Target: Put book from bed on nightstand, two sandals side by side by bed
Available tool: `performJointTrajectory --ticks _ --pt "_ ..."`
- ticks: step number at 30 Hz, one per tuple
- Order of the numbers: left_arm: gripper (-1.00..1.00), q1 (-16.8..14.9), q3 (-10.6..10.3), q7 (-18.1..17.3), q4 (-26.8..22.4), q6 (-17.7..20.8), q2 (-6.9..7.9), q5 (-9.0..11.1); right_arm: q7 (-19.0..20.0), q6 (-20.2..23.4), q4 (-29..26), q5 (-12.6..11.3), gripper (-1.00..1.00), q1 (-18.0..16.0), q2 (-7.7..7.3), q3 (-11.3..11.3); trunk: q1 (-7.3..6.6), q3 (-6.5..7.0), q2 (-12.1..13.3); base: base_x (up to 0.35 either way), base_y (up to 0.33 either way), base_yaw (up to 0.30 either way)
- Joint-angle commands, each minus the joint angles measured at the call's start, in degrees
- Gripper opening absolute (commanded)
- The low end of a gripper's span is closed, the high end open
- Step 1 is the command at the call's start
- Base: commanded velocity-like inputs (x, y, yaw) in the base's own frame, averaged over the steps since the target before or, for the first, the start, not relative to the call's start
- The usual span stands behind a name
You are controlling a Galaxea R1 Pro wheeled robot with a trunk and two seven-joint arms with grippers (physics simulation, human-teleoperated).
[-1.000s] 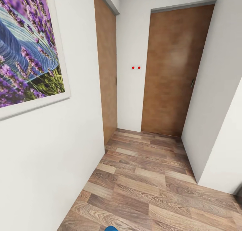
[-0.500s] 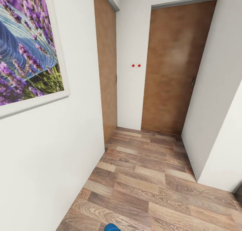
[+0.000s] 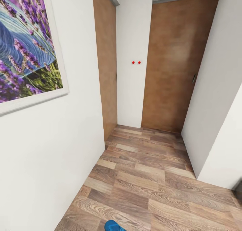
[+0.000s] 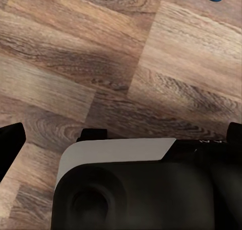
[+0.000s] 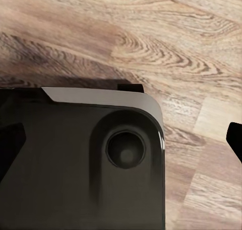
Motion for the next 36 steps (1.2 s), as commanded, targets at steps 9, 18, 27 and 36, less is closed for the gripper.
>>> performJointTrajectory --ticks 9,18,27,36 --pt "1.0 0.0 0.0 0.0 -0.1 -0.1 -0.01 0.2 -0.1 -0.1 0.0 -0.1 1.0 0.0 0.02 0.1 0.0 -0.86 0.0 0.0 0.0 0.0" --pt "1.0 0.0 0.0 0.0 -0.1 -0.1 -0.01 0.2 -0.1 -0.1 0.0 -0.1 1.0 0.0 0.0 0.1 0.0 -1.68 0.0 0.0 0.0 0.0" --pt "1.0 0.0 0.0 0.0 -0.1 -0.1 -0.01 0.2 -0.1 -0.1 0.0 -0.1 1.0 0.0 0.01 0.1 0.0 -2.5 0.0 0.0 0.0 0.0" --pt "1.0 0.0 0.0 0.0 -0.1 -0.1 -0.01 0.1 -0.1 -0.1 0.0 -0.1 1.0 0.0 0.0 0.1 0.0 -3.32 0.0 0.0 0.0 0.0"
